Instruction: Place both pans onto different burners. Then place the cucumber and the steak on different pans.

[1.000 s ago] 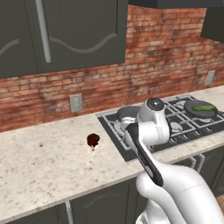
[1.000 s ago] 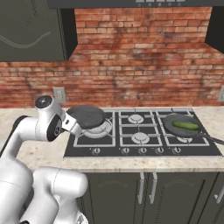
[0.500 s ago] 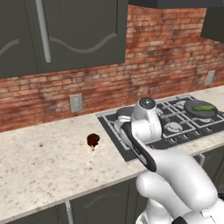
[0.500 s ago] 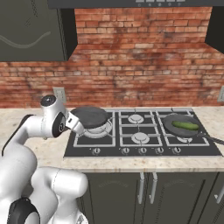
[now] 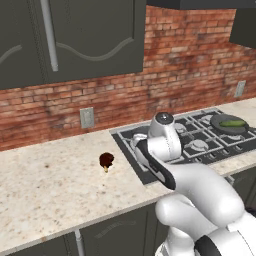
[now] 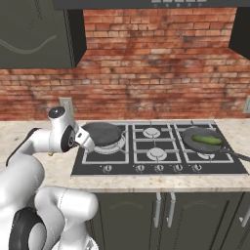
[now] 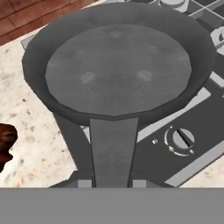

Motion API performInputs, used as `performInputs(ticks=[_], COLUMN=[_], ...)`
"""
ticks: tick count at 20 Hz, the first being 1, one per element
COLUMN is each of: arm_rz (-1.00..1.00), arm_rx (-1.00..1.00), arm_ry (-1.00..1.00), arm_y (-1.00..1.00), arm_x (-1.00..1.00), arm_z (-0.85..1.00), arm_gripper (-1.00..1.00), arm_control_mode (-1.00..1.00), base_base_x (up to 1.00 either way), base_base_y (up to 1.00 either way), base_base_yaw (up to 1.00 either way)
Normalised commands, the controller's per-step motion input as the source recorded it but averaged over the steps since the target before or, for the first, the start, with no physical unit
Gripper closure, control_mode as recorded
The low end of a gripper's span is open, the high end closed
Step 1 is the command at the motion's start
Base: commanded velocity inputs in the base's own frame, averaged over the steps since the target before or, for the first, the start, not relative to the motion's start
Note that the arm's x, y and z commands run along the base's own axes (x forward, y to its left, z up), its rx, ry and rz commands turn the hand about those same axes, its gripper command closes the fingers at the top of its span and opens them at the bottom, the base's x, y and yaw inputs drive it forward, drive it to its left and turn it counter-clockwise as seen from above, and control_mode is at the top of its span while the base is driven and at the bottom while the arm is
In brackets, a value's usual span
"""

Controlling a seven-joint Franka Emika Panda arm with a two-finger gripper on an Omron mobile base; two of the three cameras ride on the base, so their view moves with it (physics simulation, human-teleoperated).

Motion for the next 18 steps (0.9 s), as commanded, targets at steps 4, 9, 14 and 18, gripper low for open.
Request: performInputs(ticks=[4,9,14,18], arm_rz=[0.00,0.00,0.00,0.00], arm_rx=[0.00,0.00,0.00,0.00], arm_ry=[0.00,0.00,0.00,0.00], arm_y=[0.00,0.00,0.00,0.00], arm_x=[0.07,0.22,0.30,0.34], arm_z=[-0.18,-0.14,-0.17,-0.17], arm_gripper=[1.00,1.00,1.00,1.00], arm_control_mode=[-1.00,-1.00,-1.00,-1.00], base_base_x=[0.00,0.00,0.00,0.00], base_base_y=[0.00,0.00,0.00,0.00], base_base_yaw=[0.00,0.00,0.00,0.00])
